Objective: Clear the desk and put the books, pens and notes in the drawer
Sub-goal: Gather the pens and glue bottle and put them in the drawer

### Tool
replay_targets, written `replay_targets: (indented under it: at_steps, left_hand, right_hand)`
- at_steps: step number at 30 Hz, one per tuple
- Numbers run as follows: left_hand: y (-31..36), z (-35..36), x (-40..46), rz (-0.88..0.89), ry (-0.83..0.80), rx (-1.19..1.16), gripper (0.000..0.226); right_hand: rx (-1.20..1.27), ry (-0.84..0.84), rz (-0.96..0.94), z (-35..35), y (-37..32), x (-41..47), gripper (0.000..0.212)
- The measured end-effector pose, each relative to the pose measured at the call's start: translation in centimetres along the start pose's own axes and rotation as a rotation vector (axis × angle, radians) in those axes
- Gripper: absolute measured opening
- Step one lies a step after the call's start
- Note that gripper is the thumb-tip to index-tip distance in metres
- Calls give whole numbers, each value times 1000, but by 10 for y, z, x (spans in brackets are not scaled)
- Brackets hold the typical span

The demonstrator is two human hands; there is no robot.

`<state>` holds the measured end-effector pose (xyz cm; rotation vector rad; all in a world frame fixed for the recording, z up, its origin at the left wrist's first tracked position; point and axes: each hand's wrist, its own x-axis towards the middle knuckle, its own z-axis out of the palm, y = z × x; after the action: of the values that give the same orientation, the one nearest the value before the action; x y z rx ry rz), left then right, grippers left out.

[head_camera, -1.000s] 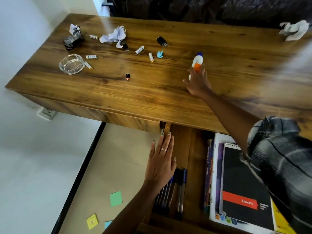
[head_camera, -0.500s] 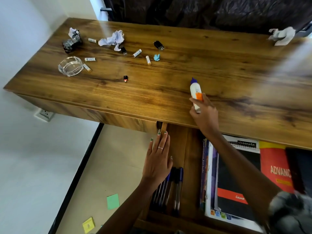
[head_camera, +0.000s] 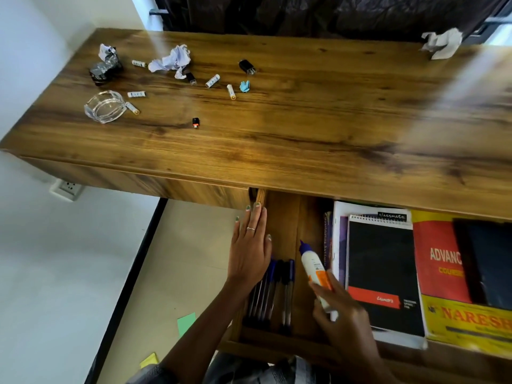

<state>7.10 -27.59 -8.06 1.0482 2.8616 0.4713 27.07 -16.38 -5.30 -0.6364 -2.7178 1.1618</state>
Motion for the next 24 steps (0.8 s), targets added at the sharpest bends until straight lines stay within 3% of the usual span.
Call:
replay_targets:
  at_steps: [5, 9, 13, 18, 24]
  left_hand:
    - [-2, 4, -1, 0, 26, -12, 55]
    - [-3, 5, 0, -4, 27, -15, 55]
    - [-3, 5, 0, -6, 27, -24, 54]
    - [-3, 5, 0, -8, 28, -39, 55]
    - [-2, 4, 0, -14, 30, -43, 55]
  right_hand:
    - [-324, -393, 181, 5, -8, 11, 50]
    - [-496, -537, 155, 11, -18, 17, 51]
    - [-521, -605, 169, 18, -20, 18, 53]
    - [-462, -564, 198, 18, -24, 21, 43]
    - [-410, -212, 38, 9, -21, 69, 41]
